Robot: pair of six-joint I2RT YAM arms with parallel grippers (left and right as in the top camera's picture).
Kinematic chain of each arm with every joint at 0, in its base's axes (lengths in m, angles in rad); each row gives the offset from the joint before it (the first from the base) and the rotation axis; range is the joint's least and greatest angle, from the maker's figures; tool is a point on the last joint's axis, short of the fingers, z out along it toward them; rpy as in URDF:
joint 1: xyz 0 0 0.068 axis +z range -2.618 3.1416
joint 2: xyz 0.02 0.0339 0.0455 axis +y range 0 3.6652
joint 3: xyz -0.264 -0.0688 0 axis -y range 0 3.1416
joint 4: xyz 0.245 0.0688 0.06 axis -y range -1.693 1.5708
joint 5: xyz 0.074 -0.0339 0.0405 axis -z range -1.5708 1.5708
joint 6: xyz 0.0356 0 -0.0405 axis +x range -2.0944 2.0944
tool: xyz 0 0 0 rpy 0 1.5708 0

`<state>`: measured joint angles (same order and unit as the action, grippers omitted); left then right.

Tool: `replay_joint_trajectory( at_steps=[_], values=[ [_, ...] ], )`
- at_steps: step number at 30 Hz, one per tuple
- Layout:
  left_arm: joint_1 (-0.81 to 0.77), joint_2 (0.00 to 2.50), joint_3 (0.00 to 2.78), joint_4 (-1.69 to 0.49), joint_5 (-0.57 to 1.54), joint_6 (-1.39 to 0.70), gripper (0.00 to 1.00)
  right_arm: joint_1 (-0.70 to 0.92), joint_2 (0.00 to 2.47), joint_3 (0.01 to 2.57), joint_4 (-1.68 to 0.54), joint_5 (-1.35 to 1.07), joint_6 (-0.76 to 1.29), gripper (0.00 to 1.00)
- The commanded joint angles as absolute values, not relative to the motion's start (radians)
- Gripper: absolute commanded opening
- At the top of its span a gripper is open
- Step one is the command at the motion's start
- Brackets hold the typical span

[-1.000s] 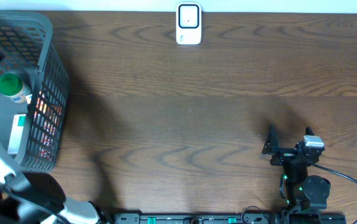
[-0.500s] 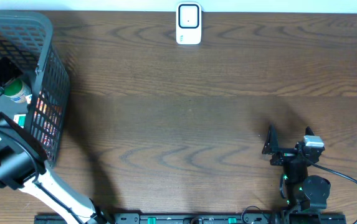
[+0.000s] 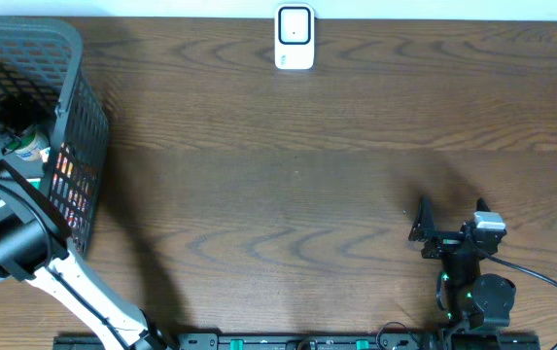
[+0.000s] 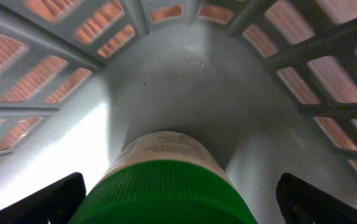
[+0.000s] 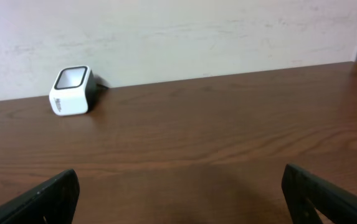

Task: Scan the item barcode
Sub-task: 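Reach the left gripper into the basket and grasp the green-capped jar, then lift the jar out and place it on the table center with left gripper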

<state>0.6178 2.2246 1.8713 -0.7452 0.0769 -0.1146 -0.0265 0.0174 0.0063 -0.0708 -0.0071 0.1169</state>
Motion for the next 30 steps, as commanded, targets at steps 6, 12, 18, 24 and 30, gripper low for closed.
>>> replay_joint_trajectory(
  at_steps=[6, 12, 18, 24, 30],
  values=[
    [0.616, 2.231, 1.884, -0.738, 0.086, -0.132, 0.88, -0.018, 0.012, 0.005, -0.075, -0.006, 0.104, 0.99],
    [0.616, 2.232, 1.882, -0.748, 0.086, -0.132, 0.76, -0.018, 0.012, 0.005, -0.075, -0.006, 0.104, 0.99],
    [0.616, 2.22, 1.883, -0.773, 0.086, -0.132, 0.67, -0.018, 0.012, 0.005, -0.075, -0.006, 0.104, 0.99],
    [0.616, 2.142, 1.883, -0.796, 0.086, -0.133, 0.67, -0.018, 0.012, 0.005, -0.075, -0.006, 0.104, 0.99],
    [0.617, 1.967, 1.883, -0.837, 0.086, -0.132, 0.67, -0.018, 0.012, 0.005, -0.075, -0.005, 0.104, 0.99]
  ],
)
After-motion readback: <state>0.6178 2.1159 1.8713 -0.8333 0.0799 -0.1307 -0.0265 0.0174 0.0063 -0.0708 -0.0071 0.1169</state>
